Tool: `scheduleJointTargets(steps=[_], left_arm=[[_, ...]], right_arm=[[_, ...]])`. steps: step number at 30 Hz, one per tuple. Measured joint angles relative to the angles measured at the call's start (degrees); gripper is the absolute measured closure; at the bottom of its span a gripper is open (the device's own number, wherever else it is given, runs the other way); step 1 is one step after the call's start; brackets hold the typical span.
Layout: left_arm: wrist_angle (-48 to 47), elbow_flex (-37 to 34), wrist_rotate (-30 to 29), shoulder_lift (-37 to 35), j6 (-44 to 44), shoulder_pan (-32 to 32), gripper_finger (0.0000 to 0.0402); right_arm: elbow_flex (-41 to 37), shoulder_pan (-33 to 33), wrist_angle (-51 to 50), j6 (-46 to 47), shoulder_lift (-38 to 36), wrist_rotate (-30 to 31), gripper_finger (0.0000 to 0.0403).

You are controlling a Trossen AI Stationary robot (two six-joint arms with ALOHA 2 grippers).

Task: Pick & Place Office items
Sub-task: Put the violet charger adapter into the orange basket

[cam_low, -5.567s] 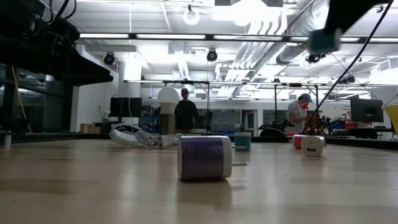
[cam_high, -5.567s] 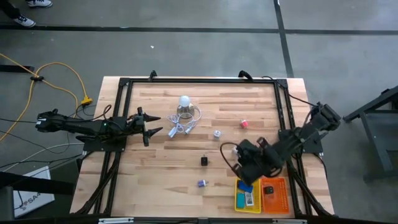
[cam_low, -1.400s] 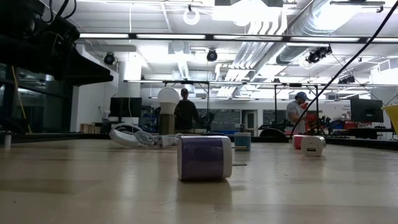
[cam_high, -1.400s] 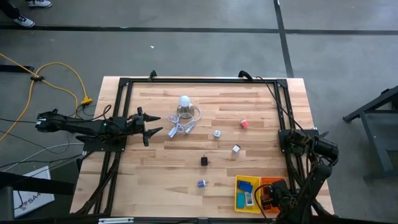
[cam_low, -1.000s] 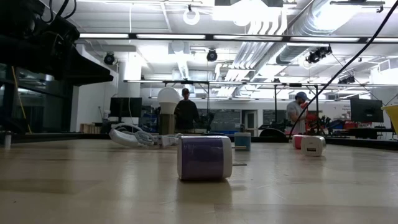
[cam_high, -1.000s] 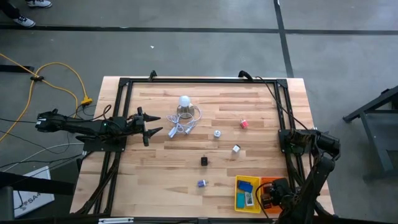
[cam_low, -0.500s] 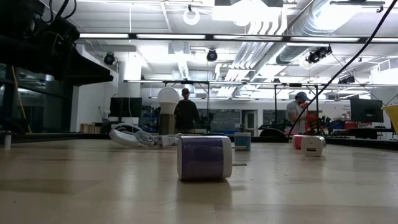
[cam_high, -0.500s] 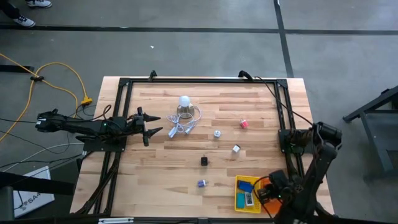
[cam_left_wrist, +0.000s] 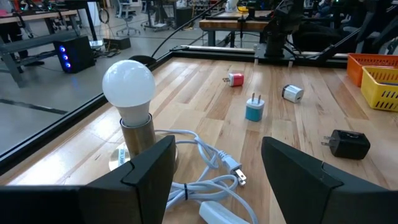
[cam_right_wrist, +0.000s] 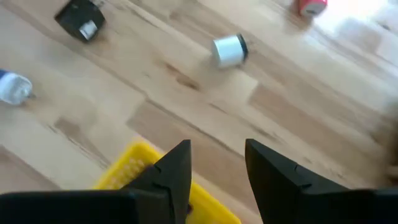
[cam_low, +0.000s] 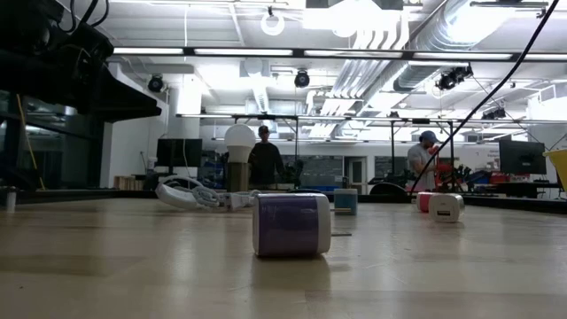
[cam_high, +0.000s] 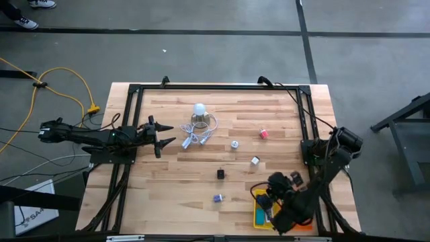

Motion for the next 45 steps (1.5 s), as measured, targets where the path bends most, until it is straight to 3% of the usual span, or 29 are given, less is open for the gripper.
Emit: scheduleJointTargets(steps=[9,19,24,29,38,45], left_arm=[[0.0,0.0,0.0,0.0,0.0,-0.02,0.0171],[0.0,0.0,0.0,0.0,0.0,-0.02,0.0171],[0.02,0.0,-0.02,-0.02,0.0,-0.02,0.0171],[0.02,0.0,0.0,-0.02,0.0,-0.02,0.0171],[0.0,0.0,-0.02,0.0,0.0,-0.02,0.0171],[0.02,0.0,-0.02,-0.02,0.0,0.0,0.0171]], right_arm=[[0.0,-6.46,10.78,-13.39,0.0,1.47,0.0266],[0.02,-12.76,31.52,-46.75,0.0,1.02,0.0266],[0.02,-15.55,42.35,-61.8,0.0,-3.15,0.0266],[0.02,-18.56,46.7,-68.89,0.0,-8.54,0.0266],[0.01,-21.16,54.75,-85.81,1.34,-10.74,0.0266],[0.08,-21.5,59.04,-89.16,3.84,-12.86,0.0251]])
